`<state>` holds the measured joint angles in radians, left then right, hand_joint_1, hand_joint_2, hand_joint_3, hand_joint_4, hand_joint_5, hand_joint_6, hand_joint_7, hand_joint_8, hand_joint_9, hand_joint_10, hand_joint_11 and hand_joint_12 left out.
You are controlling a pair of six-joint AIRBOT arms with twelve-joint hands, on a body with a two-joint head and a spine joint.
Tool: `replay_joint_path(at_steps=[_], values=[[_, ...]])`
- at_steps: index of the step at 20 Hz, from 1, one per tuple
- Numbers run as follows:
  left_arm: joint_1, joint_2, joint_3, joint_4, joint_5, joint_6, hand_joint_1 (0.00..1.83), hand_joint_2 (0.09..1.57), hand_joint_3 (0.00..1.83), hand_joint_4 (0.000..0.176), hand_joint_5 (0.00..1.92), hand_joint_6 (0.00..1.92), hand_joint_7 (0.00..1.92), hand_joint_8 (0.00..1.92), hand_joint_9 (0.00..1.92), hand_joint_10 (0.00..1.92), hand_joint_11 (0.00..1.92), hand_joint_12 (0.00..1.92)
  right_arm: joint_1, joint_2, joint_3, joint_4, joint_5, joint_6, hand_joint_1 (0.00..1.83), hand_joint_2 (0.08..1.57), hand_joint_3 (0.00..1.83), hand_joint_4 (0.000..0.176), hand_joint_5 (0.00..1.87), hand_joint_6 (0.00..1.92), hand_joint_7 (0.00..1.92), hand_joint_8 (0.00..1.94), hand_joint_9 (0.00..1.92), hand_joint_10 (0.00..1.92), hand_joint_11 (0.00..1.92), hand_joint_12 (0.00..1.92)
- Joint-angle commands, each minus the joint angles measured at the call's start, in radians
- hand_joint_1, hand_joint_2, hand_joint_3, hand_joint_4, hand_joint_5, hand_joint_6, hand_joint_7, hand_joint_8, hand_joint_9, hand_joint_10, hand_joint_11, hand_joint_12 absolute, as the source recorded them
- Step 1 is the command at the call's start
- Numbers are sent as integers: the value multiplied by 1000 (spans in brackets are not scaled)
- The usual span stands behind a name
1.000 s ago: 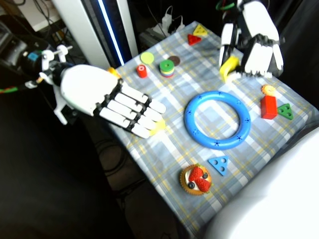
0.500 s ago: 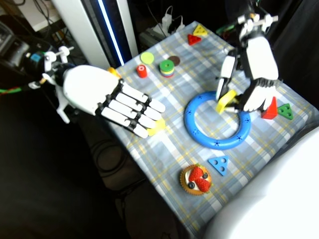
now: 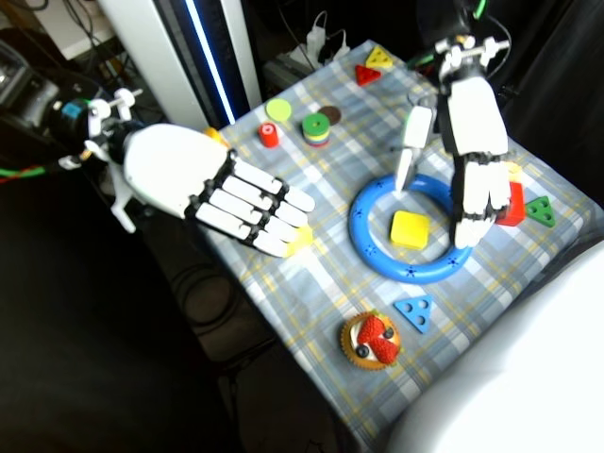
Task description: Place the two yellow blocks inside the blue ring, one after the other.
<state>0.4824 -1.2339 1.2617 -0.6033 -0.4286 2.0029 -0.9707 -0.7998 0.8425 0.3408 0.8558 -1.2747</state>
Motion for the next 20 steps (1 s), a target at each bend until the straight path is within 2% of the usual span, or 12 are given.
replay_joint_path(at_steps=[1, 3, 7, 8, 9, 10, 11, 12, 13, 14, 15, 20], values=[[2, 22, -15, 45, -159, -32, 452, 1379, 11, 46, 192, 7, 199, 4, 16, 365, 0, 773, 6, -3, 10, -11, 111, 5, 506, 1275, 0, 4, 0, 0, 0, 0, 0, 0, 0, 239], [32, 97, -95, 149, -259, -134, 399, 1455, 9, 20, 205, 11, 192, 8, 8, 276, 0, 603, 16, -24, 36, -7, 85, 12, 600, 1295, 0, 4, 0, 0, 0, 0, 5, 0, 0, 247], [122, 212, -218, 265, -453, -294, 497, 1455, 0, 41, 222, 11, 207, 14, 23, 211, 0, 278, 38, -74, 87, 37, 27, 15, 719, 1296, 0, 0, 175, 59, 175, 37, 158, 80, 0, 1028], [143, 232, -240, 276, -488, -305, 497, 1455, 0, 41, 222, 11, 207, 14, 23, 211, 0, 278, 43, -89, 103, 49, 11, 15, 719, 1296, 0, 0, 175, 59, 175, 37, 158, 80, 0, 1028], [168, 255, -265, 282, -523, -306, 595, 1460, 0, 0, 312, 46, 235, 15, 77, 238, 0, 453, 50, -103, 117, 59, -6, 15, 711, 1304, 1, 0, 222, 56, 232, 33, 208, 117, 0, 1182], [192, 275, -287, 282, -559, -308, 565, 1471, 3, 0, 339, 55, 282, 17, 76, 389, 0, 909, 62, -119, 134, 68, -25, 15, 733, 1305, 1, 0, 271, 47, 318, 21, 239, 199, 0, 1266], [206, 286, -297, 282, -576, -311, 587, 1461, 2, 0, 347, 60, 310, 15, 22, 492, 0, 994, 71, -130, 144, 71, -39, 15, 785, 1297, 2, 0, 349, 67, 487, 129, 187, 697, 0, 1498], [222, 295, -304, 278, -593, -318, 587, 1461, 2, 0, 347, 60, 310, 15, 22, 492, 0, 994, 82, -145, 158, 75, -54, 15, 785, 1297, 2, 0, 349, 67, 487, 129, 187, 697, 0, 1498], [233, 299, -305, 272, -600, -325, 664, 1419, 0, 0, 368, 70, 340, 15, 0, 608, 0, 1208, 95, -161, 173, 79, -70, 15, 1168, 1289, 3, 0, 450, 431, 619, 1294, 290, 1334, 88, 1873], [241, 301, -306, 262, -604, -328, 664, 1419, 0, 0, 368, 70, 340, 15, 0, 608, 0, 1208, 104, -172, 186, 80, -85, 16, 1168, 1289, 3, 0, 450, 431, 619, 1294, 290, 1334, 88, 1873], [248, 303, -306, 252, -607, -329, 644, 1410, 0, 0, 353, 71, 333, 5, 0, 474, 0, 1097, 118, -186, 201, 80, -93, 26, 1161, 1309, 1, 0, 495, 1456, 776, 1508, 568, 1524, 377, 1919], [272, 315, -320, 247, -631, -330, 516, 1426, 2, 7, 349, 43, 321, 6, 24, 225, 0, 770, 154, -196, 216, 72, -101, 39, 1331, 1224, 0, 0, 677, 1272, 817, 1273, 800, 1560, 693, 1869]])
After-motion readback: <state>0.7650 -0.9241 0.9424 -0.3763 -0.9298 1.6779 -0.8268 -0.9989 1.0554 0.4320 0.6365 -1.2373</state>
